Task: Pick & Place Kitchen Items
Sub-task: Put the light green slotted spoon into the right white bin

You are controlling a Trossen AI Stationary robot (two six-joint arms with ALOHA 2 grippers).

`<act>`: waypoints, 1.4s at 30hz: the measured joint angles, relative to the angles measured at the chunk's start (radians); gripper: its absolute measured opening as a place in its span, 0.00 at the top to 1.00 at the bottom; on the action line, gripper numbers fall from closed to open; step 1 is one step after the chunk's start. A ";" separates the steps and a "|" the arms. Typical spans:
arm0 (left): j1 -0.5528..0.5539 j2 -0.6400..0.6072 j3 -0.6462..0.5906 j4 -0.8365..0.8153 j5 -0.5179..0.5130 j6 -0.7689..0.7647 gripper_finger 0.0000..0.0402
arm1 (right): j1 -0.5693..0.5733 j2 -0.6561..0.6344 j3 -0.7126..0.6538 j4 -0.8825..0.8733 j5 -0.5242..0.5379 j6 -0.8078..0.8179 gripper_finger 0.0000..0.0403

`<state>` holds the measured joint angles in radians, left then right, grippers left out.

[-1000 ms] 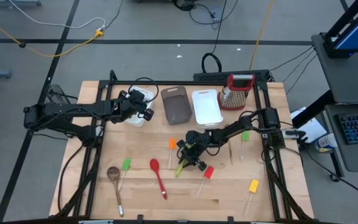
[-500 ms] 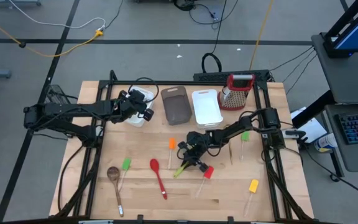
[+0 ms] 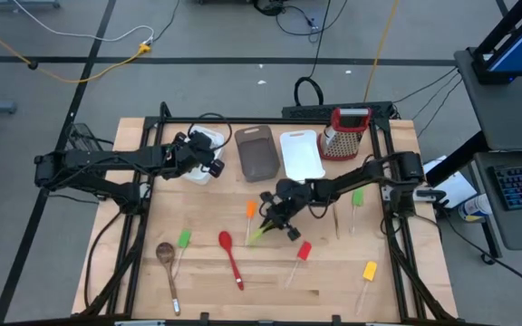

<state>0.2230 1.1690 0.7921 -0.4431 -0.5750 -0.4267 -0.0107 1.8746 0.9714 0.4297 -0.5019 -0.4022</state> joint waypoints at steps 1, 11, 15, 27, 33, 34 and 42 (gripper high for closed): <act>0.000 0.000 0.000 0.000 0.012 0.000 0.76 | -0.009 -0.015 0.000 0.001 0.022 -0.018 0.89; 0.000 0.000 0.000 0.003 0.035 0.000 0.76 | -0.115 -0.115 0.002 0.031 0.088 -0.196 0.89; 0.000 0.000 0.000 0.004 0.035 0.000 0.76 | -0.163 -0.123 0.002 0.063 0.090 -0.202 0.89; 0.000 0.000 0.000 0.004 0.035 0.000 0.76 | -0.231 -0.122 0.002 0.154 0.599 -0.059 0.89; 0.000 0.000 0.000 0.003 0.035 0.000 0.76 | -0.244 -0.122 0.003 0.161 0.840 0.084 0.89; 0.000 0.000 0.000 0.002 0.035 0.000 0.76 | -0.244 -0.122 0.003 0.155 0.888 0.101 0.89; 0.000 0.000 0.000 0.000 0.035 0.000 0.76 | -0.253 -0.122 0.000 0.147 1.000 0.214 0.89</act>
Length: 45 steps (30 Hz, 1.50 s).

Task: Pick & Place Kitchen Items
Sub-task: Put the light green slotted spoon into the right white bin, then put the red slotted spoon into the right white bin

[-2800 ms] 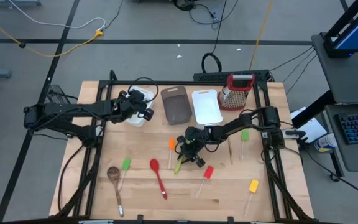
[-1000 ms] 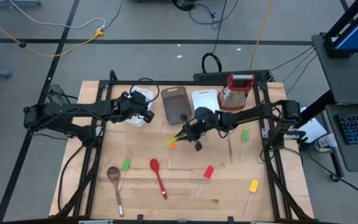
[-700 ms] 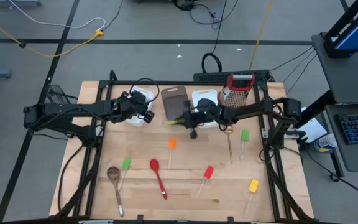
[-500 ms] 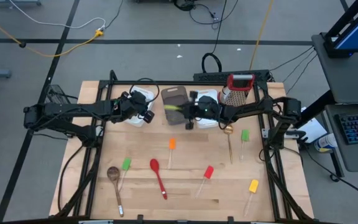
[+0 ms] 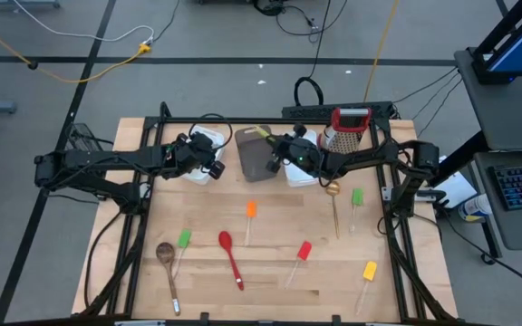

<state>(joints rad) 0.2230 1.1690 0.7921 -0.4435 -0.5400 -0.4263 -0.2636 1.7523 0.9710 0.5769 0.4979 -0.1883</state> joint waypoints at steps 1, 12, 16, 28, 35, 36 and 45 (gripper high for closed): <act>0.000 0.000 0.000 0.000 0.000 0.000 0.76 | -0.005 0.000 -0.009 0.002 0.000 0.018 0.89; -0.002 0.000 0.000 -0.001 0.000 0.000 0.76 | -0.066 0.000 -0.197 0.160 -0.003 0.149 0.89; -0.001 0.000 0.000 -0.001 0.000 0.000 0.76 | -0.090 0.000 -0.231 0.169 -0.004 0.178 0.89; -0.001 0.000 0.000 -0.001 0.000 0.000 0.76 | -0.097 0.009 -0.275 0.166 -0.082 0.204 0.88; -0.001 0.000 0.000 -0.001 0.000 0.002 0.76 | -0.097 0.010 -0.276 0.150 -0.083 0.203 0.77; -0.001 0.000 0.000 -0.001 0.000 0.002 0.76 | -0.097 0.010 -0.277 0.151 -0.083 0.202 0.75; -0.001 0.000 0.000 -0.001 0.000 0.003 0.76 | -0.075 0.001 -0.276 0.267 -0.084 0.101 0.64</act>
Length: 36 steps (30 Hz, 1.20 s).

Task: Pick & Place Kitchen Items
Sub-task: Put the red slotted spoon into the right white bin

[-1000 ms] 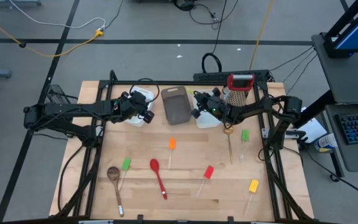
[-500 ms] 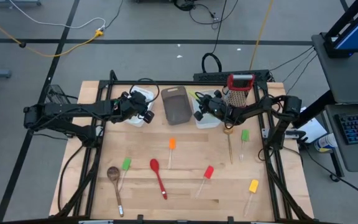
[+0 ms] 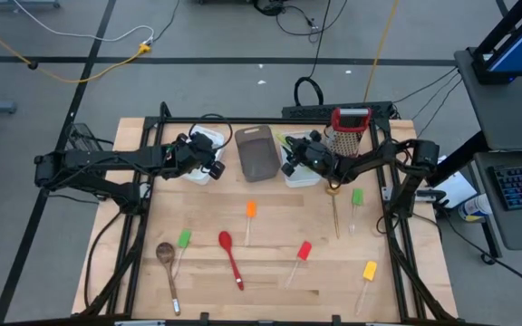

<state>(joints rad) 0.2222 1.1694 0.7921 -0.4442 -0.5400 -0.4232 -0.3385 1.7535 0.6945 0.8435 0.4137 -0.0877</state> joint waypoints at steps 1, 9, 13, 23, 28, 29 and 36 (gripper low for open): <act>0.000 0.000 0.000 0.000 0.000 0.000 0.76 | 0.005 -0.011 0.000 0.008 0.000 -0.010 0.63; 0.000 0.000 0.000 0.000 0.000 0.000 0.76 | 0.093 -0.144 0.000 -0.014 0.000 -0.033 0.54; 0.000 0.000 0.000 0.000 0.000 0.000 0.76 | 0.163 -0.210 0.000 -0.081 0.000 -0.033 0.51; 0.000 0.000 0.000 0.000 0.000 0.000 0.76 | 0.308 -0.290 0.000 -0.265 0.001 0.046 0.50; -0.001 0.000 0.000 0.000 0.000 0.000 0.76 | 0.363 -0.289 0.000 -0.330 0.000 0.105 0.50; -0.002 0.000 0.000 0.000 0.000 0.001 0.76 | 0.374 -0.290 0.000 -0.337 0.000 0.106 0.50; -0.002 0.000 0.000 0.000 0.057 0.043 0.76 | 0.449 -0.290 0.000 -0.377 0.000 0.107 0.52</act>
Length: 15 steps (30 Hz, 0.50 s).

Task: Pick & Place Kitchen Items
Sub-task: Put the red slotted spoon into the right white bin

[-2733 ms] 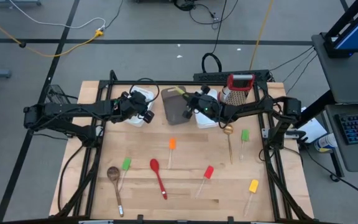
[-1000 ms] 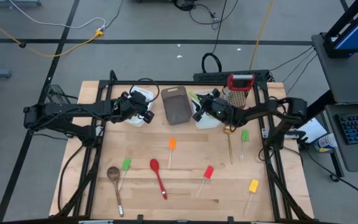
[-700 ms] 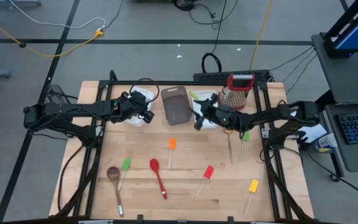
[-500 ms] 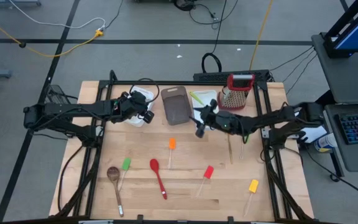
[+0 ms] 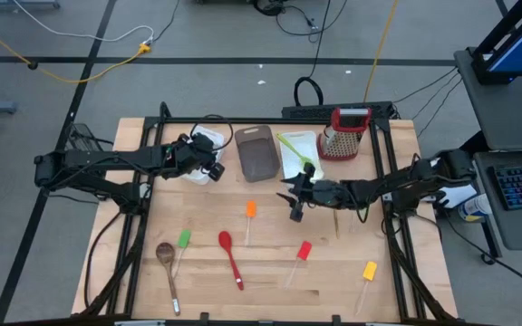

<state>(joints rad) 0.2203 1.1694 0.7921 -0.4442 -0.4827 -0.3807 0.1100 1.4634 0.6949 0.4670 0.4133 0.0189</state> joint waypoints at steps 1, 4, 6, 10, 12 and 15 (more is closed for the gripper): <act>0.000 0.000 0.000 0.000 0.027 0.016 0.76 | 0.009 0.000 0.000 -0.001 0.000 0.000 0.52; 0.000 0.000 0.000 0.000 0.156 0.098 0.76 | 0.031 0.001 0.000 -0.003 0.000 0.000 0.52; -0.003 0.000 0.000 0.000 0.256 0.191 0.76 | 0.040 0.001 0.000 -0.001 0.000 -0.001 0.52; -0.027 0.000 0.000 0.000 0.351 0.281 0.76 | 0.048 0.001 0.000 -0.001 0.000 -0.002 0.52; -0.045 0.000 0.000 -0.005 0.354 0.286 0.76 | 0.049 0.001 0.000 -0.002 0.000 -0.001 0.52; -0.076 0.000 0.000 -0.049 0.354 0.247 0.76 | 0.049 0.001 0.000 -0.001 0.000 -0.001 0.52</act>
<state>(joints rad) 0.1442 1.1694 0.7921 -0.4937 -0.1284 -0.1338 0.1593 1.4639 0.6949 0.4660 0.4133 0.0181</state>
